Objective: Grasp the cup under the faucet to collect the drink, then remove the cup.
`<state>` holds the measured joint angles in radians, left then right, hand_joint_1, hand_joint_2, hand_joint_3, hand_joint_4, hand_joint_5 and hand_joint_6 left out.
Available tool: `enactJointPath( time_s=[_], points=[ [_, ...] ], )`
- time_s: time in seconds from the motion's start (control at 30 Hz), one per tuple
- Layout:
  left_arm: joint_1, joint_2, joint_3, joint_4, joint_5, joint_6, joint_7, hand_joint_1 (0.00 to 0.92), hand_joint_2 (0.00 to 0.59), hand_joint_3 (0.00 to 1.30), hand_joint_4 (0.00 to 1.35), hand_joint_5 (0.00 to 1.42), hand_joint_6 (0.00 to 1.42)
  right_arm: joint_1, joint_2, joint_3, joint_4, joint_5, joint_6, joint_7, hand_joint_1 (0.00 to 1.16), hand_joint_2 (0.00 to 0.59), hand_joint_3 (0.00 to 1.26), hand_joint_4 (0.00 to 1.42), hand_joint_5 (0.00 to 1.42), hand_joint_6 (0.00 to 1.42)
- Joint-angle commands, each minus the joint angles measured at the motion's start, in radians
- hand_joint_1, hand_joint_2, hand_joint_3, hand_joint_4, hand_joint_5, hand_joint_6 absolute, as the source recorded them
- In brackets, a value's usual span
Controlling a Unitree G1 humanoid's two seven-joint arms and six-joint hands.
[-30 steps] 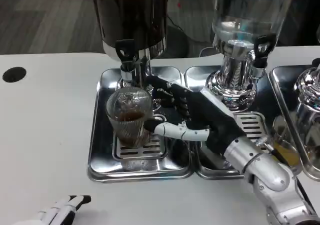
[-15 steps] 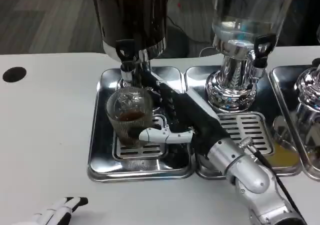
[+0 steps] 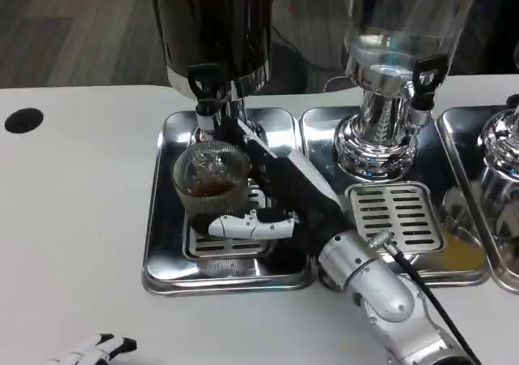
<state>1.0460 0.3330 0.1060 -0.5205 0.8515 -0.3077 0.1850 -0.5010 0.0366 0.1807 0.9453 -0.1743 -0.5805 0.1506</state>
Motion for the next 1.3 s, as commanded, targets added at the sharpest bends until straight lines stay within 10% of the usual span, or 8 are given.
enactJointPath(
  time_s=[0.03, 1.3],
  points=[
    [0.022, 0.004, 0.003, 0.011, 0.001, -0.02, 0.004, 0.0, 0.074, 0.3, 0.19, 0.21, 0.4, -0.005, 0.012, 0.008, 0.016, -0.017, -0.028, -0.033, 0.84, 0.043, 0.0, 0.01, 0.09, 0.07],
    [0.032, -0.015, 0.041, -0.035, 0.011, -0.031, -0.036, 0.0, 0.085, 0.34, 0.23, 0.23, 0.42, -0.004, 0.007, 0.001, 0.077, -0.025, -0.043, -0.069, 0.9, 0.046, 0.31, 0.35, 0.39, 0.31]
  ],
)
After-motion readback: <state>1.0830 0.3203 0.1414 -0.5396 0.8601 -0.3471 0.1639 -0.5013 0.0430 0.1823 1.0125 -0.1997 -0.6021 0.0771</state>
